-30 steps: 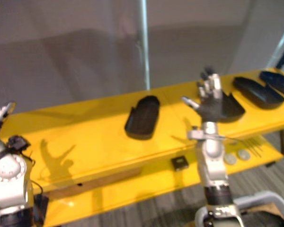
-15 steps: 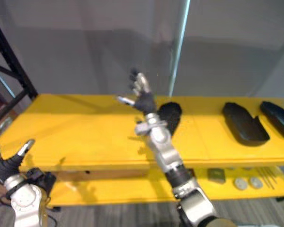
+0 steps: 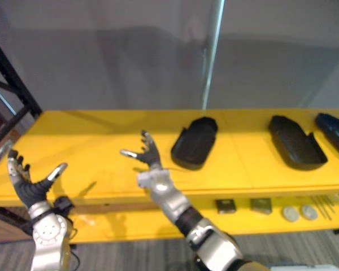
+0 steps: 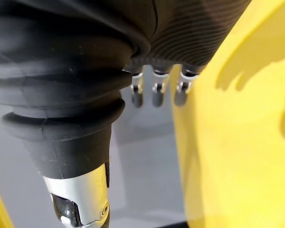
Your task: Walk over and take plastic housings, then place them on the shelf
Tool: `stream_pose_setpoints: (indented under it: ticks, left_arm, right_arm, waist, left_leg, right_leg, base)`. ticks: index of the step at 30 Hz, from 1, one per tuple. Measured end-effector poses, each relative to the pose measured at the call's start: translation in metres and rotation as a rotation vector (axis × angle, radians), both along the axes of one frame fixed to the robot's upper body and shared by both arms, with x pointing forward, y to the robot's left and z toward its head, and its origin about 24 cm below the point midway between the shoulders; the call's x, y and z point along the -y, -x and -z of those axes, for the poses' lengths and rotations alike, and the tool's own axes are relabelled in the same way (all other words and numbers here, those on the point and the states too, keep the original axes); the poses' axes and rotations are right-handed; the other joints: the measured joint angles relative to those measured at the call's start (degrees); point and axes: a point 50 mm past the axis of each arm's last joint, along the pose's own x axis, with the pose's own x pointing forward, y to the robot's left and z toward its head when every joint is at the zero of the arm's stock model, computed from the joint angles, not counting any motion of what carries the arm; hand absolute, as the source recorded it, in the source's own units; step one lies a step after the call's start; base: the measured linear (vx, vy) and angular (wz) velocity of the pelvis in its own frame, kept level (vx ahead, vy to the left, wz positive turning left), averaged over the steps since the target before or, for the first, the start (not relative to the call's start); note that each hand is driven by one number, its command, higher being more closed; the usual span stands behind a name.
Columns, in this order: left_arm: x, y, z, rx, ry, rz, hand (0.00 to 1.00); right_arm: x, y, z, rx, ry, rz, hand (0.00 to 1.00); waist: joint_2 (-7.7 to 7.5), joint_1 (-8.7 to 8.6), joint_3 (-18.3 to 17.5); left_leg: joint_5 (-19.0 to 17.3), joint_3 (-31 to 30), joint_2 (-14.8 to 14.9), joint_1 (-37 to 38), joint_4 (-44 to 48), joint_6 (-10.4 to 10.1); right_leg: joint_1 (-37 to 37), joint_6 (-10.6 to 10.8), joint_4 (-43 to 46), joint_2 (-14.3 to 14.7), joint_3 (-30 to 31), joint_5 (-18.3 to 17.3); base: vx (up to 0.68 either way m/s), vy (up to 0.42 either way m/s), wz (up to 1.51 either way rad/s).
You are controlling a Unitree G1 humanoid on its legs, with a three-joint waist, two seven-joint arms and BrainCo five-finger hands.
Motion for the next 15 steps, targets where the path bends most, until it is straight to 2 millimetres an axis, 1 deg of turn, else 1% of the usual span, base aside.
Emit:
stream_pose_setpoints:
  ticks: [3,5,8,11,12,15]
  left_arm:
    - [0.004,0.000,-0.001,-0.009,0.004,0.014,0.00]
    - [0.007,0.000,-0.002,-0.007,0.002,0.026,0.00]
    - [0.012,0.003,0.002,-0.018,0.021,0.025,0.00]
    - [0.014,0.004,0.005,-0.026,0.038,0.019,0.00]
    - [0.017,0.004,0.006,-0.028,0.042,0.025,0.00]
    - [0.021,0.003,0.007,-0.033,0.048,0.045,0.00]
  right_arm:
    - [0.003,-0.001,0.007,-0.028,0.025,0.029,0.00]
    - [0.005,-0.001,0.013,-0.048,0.044,0.050,0.00]
    - [0.010,-0.002,0.019,-0.075,0.065,0.108,0.00]
    - [0.023,-0.007,0.023,-0.111,0.057,0.216,0.00]
    - [0.033,-0.011,0.026,-0.134,0.043,0.290,0.00]
    - [0.048,-0.012,0.032,-0.152,0.031,0.396,0.00]
  waist:
    - [0.25,0.70,0.1]
    - [0.37,0.86,0.2]
    - [0.81,0.79,0.5]
    - [1.06,0.82,0.6]
    - [1.13,0.83,0.7]
    - [1.15,0.70,0.7]
  left_leg:
    - [-0.1,0.1,0.4,0.0,0.0,-0.2]
    - [-0.1,0.1,0.5,0.0,0.1,-0.2]
    - [-0.1,0.1,0.5,0.0,0.1,-0.2]
    - [-0.1,0.0,0.5,0.0,0.2,-0.2]
    - [-0.1,-0.1,0.5,-0.1,0.2,-0.2]
    - [-0.2,-0.1,0.3,-0.1,0.2,-0.2]
  right_leg:
    - [0.0,-0.1,0.0,0.3,0.0,-0.1]
    - [0.0,-0.2,0.0,0.4,0.0,-0.1]
    - [0.0,-0.2,-0.1,0.5,-0.1,-0.1]
    - [0.1,-0.2,-0.1,0.4,-0.2,-0.1]
    - [0.1,-0.2,-0.1,0.3,-0.2,-0.1]
    - [0.1,-0.2,-0.1,0.2,-0.2,-0.1]
  base:
    - [0.00,0.000,0.00]
    - [0.00,0.000,0.00]
    - [0.00,0.000,0.00]
    - [0.00,0.002,0.01]
    - [0.00,0.000,0.00]
    - [0.00,0.000,0.00]
